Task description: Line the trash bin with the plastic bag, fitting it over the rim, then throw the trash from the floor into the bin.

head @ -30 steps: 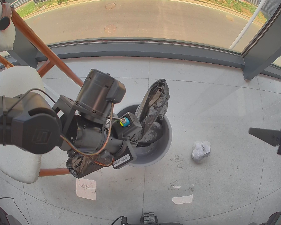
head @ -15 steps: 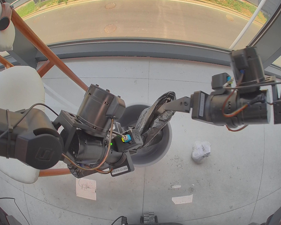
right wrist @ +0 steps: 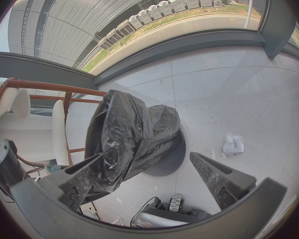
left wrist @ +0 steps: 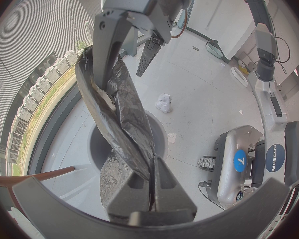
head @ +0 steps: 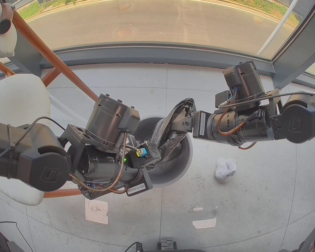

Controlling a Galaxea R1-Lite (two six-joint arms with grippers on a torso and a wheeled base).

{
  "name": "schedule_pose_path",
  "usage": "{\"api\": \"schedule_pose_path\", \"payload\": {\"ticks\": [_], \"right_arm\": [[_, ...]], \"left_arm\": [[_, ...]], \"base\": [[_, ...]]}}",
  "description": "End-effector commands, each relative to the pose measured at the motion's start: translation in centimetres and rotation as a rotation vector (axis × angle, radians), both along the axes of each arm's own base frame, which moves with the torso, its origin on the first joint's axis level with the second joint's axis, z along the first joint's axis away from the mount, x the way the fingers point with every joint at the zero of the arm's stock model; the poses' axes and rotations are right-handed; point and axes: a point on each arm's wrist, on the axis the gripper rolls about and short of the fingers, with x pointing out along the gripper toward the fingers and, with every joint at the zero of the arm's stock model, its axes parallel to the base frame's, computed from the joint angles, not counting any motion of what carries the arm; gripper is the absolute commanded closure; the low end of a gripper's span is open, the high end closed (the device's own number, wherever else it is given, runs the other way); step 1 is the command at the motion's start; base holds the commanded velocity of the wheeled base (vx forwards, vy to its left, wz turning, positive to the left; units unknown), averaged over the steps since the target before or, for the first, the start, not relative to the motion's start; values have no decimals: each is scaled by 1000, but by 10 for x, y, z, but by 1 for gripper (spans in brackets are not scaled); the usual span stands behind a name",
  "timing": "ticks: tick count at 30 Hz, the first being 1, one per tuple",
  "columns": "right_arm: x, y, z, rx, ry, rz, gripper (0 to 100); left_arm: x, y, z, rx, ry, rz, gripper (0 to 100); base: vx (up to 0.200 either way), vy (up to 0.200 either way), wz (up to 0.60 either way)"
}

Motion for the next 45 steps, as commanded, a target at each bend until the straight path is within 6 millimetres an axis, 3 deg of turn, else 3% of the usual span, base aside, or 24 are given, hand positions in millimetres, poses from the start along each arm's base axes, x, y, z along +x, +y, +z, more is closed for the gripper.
{"api": "schedule_pose_path", "payload": {"ticks": [1,2,3,14,21,28,31,32,45], "right_arm": [[9,6,-13,-30,7,6,0],[11,5,-15,-38,6,6,0],[12,5,-16,-41,3,6,100],[28,12,-16,-29,-39,6,100],[52,-8,-31,-181,-106,58,100],[75,-15,-49,-154,-100,58,100],[80,-17,-52,-146,-114,47,100],[82,-18,-53,-147,-120,47,100],[82,-31,-66,-158,-98,21,100]], "left_arm": [[-1,1,-3,9,9,0,100],[-1,1,-3,7,11,1,100],[-1,1,-4,7,14,1,100],[0,-1,-13,-46,90,54,100],[13,-23,-24,-108,155,143,100],[27,-54,-46,-115,205,161,100],[30,-57,-52,-112,220,171,100],[31,-57,-53,-115,225,171,0],[44,-72,-55,-219,264,310,0]], "base": [[0,0,0],[0,0,0],[0,0,0],[0,0,0],[0,0,0],[0,0,0],[0,0,0],[0,0,0],[0,0,0]]}}
